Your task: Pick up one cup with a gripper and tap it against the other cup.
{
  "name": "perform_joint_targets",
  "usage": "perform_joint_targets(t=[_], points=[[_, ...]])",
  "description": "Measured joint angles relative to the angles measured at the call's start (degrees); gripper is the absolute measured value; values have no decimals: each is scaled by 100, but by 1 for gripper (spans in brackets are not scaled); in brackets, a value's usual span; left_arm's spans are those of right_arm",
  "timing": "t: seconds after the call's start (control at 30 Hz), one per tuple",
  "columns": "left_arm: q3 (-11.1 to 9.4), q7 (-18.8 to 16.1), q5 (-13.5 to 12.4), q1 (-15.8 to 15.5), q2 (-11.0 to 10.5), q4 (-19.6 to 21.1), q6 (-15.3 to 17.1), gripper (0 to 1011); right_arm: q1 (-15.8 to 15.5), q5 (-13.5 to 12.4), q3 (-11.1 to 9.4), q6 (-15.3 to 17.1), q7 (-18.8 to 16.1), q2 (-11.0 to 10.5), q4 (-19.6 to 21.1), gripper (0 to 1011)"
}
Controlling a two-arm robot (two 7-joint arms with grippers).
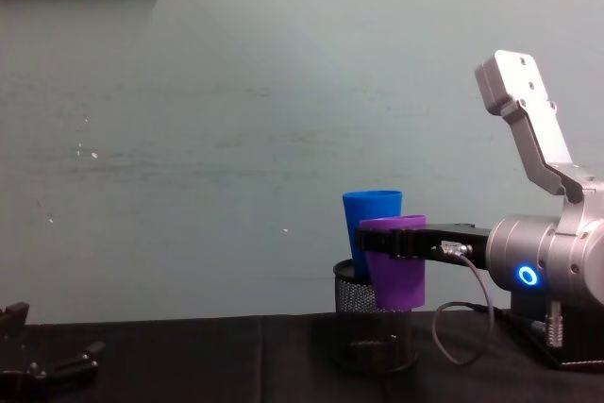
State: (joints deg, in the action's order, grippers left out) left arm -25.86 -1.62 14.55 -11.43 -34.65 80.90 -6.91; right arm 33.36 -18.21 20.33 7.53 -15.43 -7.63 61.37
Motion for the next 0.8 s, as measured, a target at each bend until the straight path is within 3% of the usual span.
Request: perform_joint_targets(t=[0.8], points=[[0, 0, 0, 0, 0, 0, 0, 1000, 0, 0, 0, 0, 0, 0, 0, 731]])
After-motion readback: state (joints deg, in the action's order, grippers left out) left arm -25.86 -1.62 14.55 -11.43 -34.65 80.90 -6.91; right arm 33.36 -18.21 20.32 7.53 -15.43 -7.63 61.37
